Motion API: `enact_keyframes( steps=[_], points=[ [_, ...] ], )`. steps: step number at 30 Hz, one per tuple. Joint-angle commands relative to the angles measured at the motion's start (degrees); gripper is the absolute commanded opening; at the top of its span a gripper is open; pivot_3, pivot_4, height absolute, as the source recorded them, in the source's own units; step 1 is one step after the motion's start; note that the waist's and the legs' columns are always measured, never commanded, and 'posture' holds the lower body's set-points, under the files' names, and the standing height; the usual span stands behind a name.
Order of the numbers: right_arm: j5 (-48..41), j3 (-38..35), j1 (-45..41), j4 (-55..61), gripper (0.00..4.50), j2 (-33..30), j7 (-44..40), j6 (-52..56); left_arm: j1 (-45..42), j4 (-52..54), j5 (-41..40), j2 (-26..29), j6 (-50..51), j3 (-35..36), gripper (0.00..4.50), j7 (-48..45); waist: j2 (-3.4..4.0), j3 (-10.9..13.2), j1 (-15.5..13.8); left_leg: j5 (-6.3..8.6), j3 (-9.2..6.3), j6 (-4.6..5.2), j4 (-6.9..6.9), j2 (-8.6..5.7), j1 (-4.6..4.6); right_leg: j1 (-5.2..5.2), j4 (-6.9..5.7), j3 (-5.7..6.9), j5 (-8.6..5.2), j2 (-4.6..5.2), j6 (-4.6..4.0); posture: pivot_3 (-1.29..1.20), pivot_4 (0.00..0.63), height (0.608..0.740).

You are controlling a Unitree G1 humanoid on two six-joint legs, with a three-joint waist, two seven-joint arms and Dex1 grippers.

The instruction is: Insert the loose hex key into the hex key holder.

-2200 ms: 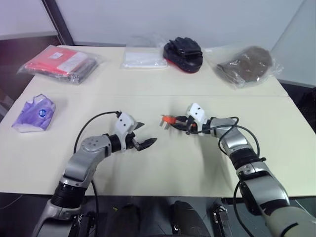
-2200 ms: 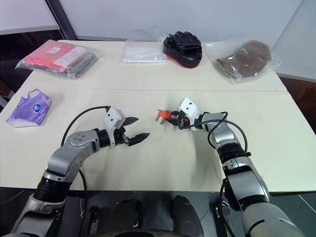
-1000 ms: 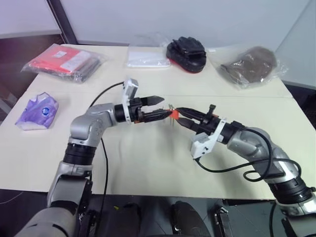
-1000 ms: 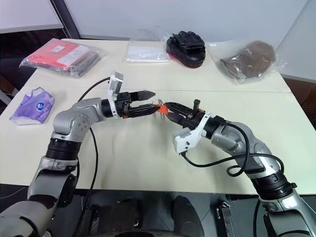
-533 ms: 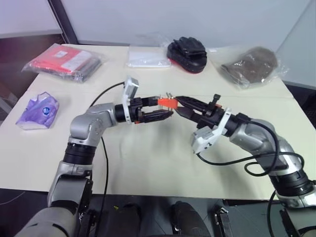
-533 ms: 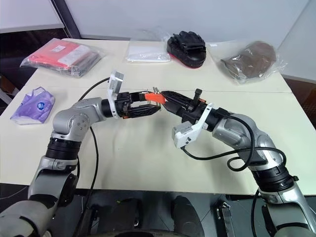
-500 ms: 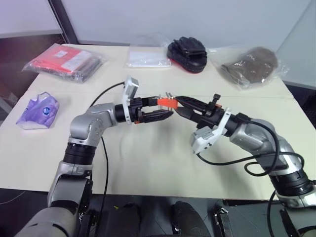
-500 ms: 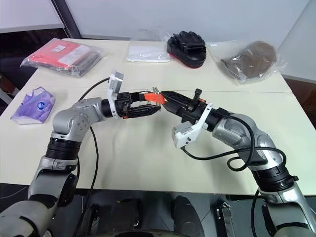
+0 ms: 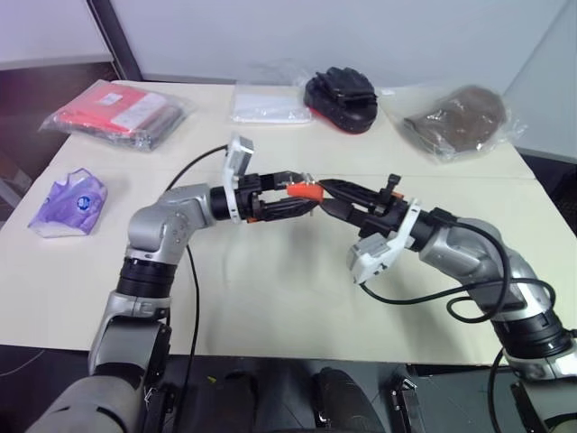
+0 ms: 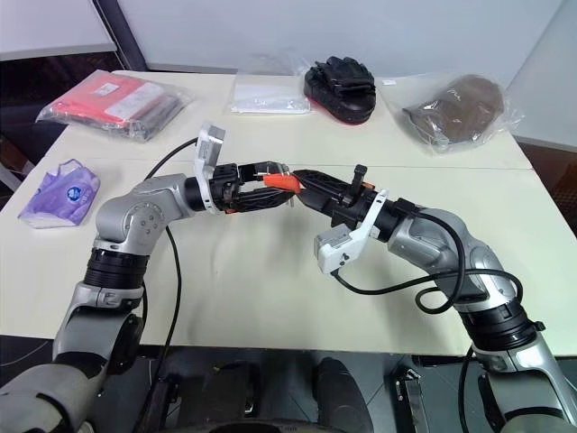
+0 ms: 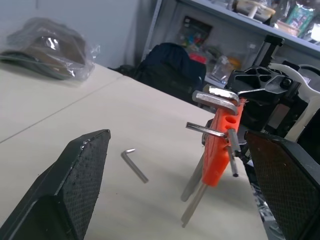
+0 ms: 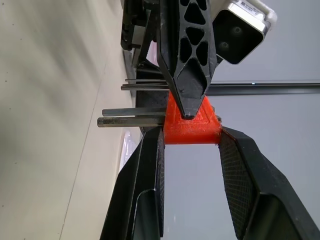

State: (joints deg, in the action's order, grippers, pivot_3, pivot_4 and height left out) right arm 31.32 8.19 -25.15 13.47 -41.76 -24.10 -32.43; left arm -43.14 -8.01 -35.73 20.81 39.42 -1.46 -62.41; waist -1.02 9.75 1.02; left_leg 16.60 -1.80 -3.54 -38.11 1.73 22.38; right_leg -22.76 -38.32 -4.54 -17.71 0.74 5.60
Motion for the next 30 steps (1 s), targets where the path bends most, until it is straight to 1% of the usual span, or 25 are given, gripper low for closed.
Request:
enact_keyframes(
  steps=[1,2,3,6,7,8,21,22,23,30],
  points=[
    [-1.33,-1.18,-0.04,1.18,0.97,-0.10,0.01,-0.07,-1.13,2.09,-1.20,-0.04,-0.33,0.77,3.91,-0.62,0.00,0.00,0.00,0.00,0.00,0.00,0.00,0.00,0.00,0.00,0.00,0.00,0.00,0.00,0.00,0.00,0.150,0.740],
    [-1.33,-1.17,-0.04,1.18,0.97,-0.10,-0.03,-0.08,-1.10,2.11,-1.16,-0.03,-0.36,0.73,3.61,-0.65,0.00,0.00,0.00,0.00,0.00,0.00,0.00,0.00,0.00,0.00,0.00,0.00,0.00,0.00,0.00,0.00,0.150,0.740],
    [-1.40,-1.21,0.01,1.19,0.97,-0.12,-0.08,-0.06,-1.04,2.17,-1.12,-0.07,-0.37,0.67,3.17,-0.65,0.00,0.00,-0.01,0.00,0.00,0.00,0.00,0.00,0.00,0.00,0.00,0.00,0.00,0.00,0.00,0.00,0.150,0.740],
    [-1.54,-1.23,0.04,1.16,0.97,-0.19,-0.22,-0.03,-0.89,2.18,-0.88,-0.21,-0.49,0.55,1.63,-0.76,0.00,0.00,0.00,0.00,0.01,0.00,0.00,0.00,0.00,0.00,0.00,0.00,0.00,0.00,0.00,0.00,0.150,0.740],
    [-1.58,-1.24,0.05,1.17,0.97,-0.23,-0.25,0.02,-0.84,2.26,-0.79,-0.32,-0.47,0.56,1.06,-0.75,0.00,0.00,-0.02,0.00,0.00,0.00,0.00,0.00,0.00,0.00,0.00,0.00,0.00,0.00,0.00,0.00,0.150,0.740],
    [-1.64,-1.23,0.06,1.17,0.97,-0.27,-0.30,0.07,-0.82,2.35,-0.39,-0.42,-0.50,0.46,0.63,-0.30,0.00,0.00,-0.04,0.00,0.01,0.00,-0.01,0.00,0.00,0.00,0.00,0.00,0.00,0.00,0.00,0.00,0.150,0.740],
    [-1.90,-0.20,0.24,1.65,0.97,-0.09,-1.68,-0.26,-0.93,2.29,-1.15,-1.27,-0.35,0.71,0.63,-0.26,0.00,0.00,-0.01,0.00,0.00,0.00,-0.01,0.00,0.00,0.00,-0.01,-0.01,0.00,0.00,0.00,0.00,0.150,0.740],
    [-1.90,-0.19,0.23,1.58,0.97,-0.09,-1.72,-0.25,-0.93,2.26,-1.22,-1.33,-0.33,0.75,0.10,-0.30,0.00,0.00,-0.01,0.00,0.00,0.00,-0.01,0.00,0.00,0.00,-0.01,-0.01,0.00,0.00,0.00,0.00,0.150,0.740],
    [-1.90,-0.19,0.22,1.50,0.97,-0.11,-1.77,-0.27,-0.94,2.23,-1.24,-1.37,-0.33,0.73,0.02,-0.39,0.00,0.00,-0.01,0.00,0.00,0.00,-0.01,0.00,0.00,0.00,-0.01,-0.01,0.00,0.00,0.00,0.00,0.150,0.740],
    [-1.86,-0.10,0.66,1.49,0.97,-0.15,-2.12,-0.24,-0.82,2.24,-0.26,-1.48,-1.04,0.19,0.02,-0.32,0.00,0.00,-0.01,0.00,0.01,0.00,-0.02,0.00,0.00,0.00,-0.01,-0.01,0.00,0.00,0.00,0.00,0.150,0.740]
  ],
)
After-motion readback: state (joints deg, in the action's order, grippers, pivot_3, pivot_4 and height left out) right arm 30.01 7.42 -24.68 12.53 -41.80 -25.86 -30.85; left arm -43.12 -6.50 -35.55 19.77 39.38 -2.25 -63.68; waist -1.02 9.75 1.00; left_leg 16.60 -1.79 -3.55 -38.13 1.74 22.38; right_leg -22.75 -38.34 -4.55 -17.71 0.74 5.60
